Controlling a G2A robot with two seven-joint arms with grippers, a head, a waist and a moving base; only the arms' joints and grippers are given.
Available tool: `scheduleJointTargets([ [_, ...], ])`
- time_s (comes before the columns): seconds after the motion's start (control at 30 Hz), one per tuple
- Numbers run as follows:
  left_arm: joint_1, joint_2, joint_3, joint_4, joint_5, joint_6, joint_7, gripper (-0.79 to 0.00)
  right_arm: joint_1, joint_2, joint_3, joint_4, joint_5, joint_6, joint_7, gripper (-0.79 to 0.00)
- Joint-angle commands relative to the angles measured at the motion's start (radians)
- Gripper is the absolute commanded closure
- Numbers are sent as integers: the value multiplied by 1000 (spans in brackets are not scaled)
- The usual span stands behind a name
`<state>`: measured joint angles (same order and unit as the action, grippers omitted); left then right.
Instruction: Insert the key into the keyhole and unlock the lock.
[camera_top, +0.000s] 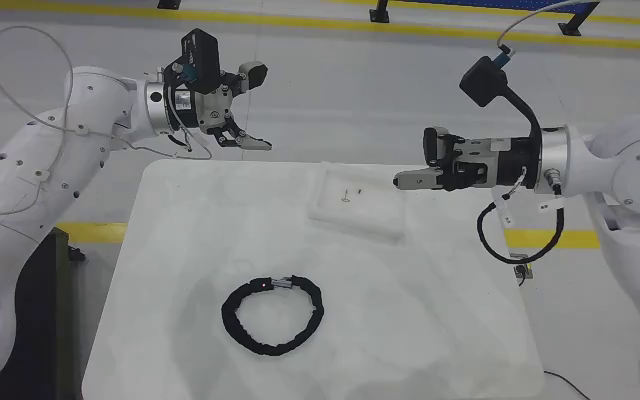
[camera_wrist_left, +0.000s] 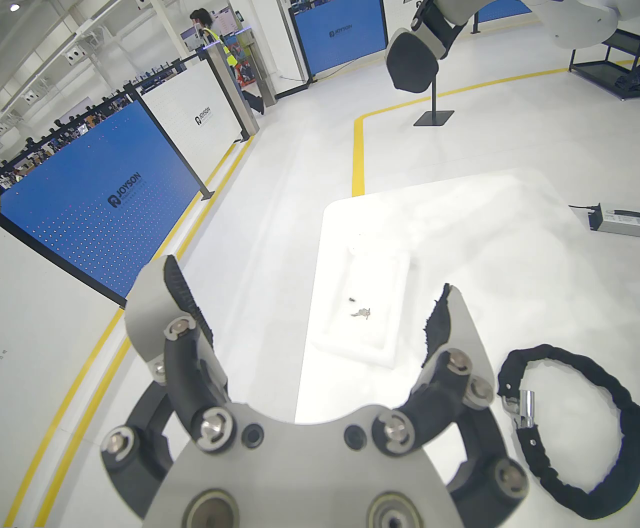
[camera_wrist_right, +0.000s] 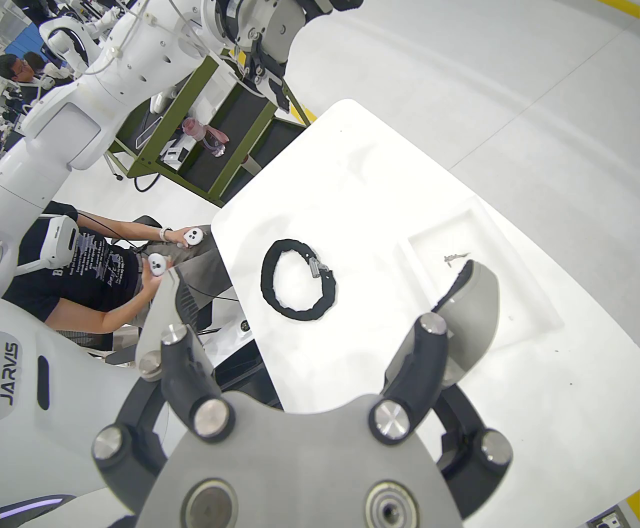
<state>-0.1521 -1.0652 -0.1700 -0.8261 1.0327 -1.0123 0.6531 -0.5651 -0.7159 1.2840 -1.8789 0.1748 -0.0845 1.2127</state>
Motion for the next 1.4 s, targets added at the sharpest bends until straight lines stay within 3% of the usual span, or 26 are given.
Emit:
scheduleJointTargets([
  [0.0,0,0,0,0,0,0,0,-784,0,0,0,0,0,0,0,-784],
  [0.4,0,0,0,0,0,0,0,-785,-36,1,-2,3,-28,-13,-53,-785],
  [0.63,0,0,0,0,0,0,0,-785,-90,-17,-123,127,-96,-26,-124,-785],
  [0.93,0,0,0,0,0,0,0,-785,-28,-97,-389,271,-172,57,-276,-785],
  [1.37,0,0,0,0,0,0,0,-785,84,-233,-630,468,-260,268,-494,-785],
])
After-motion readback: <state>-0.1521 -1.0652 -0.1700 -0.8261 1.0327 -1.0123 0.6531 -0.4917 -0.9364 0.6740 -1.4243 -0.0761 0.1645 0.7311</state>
